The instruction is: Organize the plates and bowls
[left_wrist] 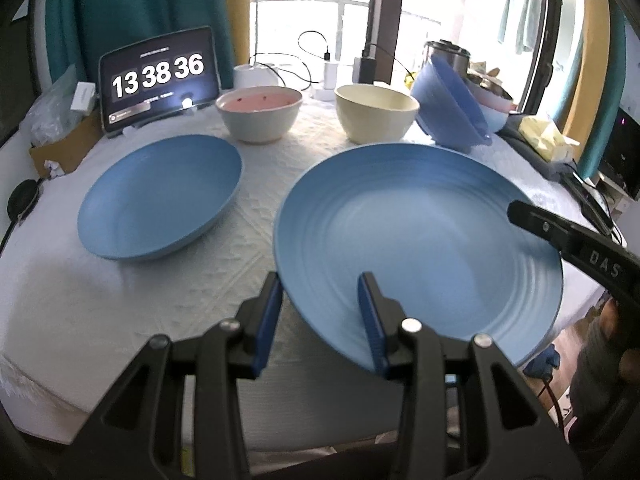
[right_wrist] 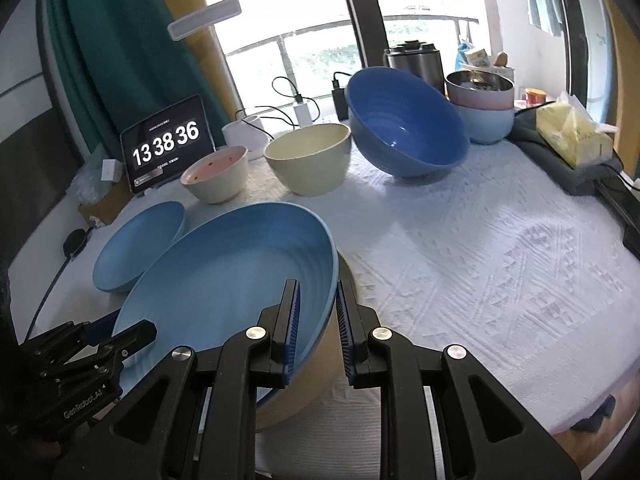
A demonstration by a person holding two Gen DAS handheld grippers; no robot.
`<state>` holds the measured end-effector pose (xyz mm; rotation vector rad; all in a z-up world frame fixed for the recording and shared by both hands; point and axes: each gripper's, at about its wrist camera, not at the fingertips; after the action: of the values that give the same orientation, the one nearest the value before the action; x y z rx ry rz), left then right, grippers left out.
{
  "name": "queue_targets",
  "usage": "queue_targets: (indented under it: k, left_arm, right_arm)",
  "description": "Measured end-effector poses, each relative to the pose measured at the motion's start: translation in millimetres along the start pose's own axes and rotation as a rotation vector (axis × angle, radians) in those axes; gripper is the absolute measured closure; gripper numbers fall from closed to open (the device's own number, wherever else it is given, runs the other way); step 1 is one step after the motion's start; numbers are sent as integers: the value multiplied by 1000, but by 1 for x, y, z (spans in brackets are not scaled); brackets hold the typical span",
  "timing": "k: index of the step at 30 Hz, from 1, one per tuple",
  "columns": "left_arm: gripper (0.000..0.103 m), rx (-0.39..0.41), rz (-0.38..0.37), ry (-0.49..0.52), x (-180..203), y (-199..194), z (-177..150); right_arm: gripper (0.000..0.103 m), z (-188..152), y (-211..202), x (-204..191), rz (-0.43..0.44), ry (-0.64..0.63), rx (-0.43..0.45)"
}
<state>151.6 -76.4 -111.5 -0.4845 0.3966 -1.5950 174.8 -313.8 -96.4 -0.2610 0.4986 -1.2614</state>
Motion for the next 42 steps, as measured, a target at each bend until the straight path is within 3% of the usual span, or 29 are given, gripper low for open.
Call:
queue_targets:
  k: [16,42]
  left_arm:
    - [63,-32,14,29,12,11,-1]
    - [62,0,6,-76,-29,1,2]
  right_arm:
    - [82,-7,11,22,-12,41,-38]
    - [77,1,16,-8,-29,-25,-45]
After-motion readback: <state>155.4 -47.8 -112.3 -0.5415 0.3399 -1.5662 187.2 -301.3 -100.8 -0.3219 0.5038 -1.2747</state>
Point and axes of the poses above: each gripper's, at about its wrist camera, not at the fingertips, and y roughly the way its jaws point, x to its right, z to its top, and after that the axes turned 14 degrees about x, right-handed
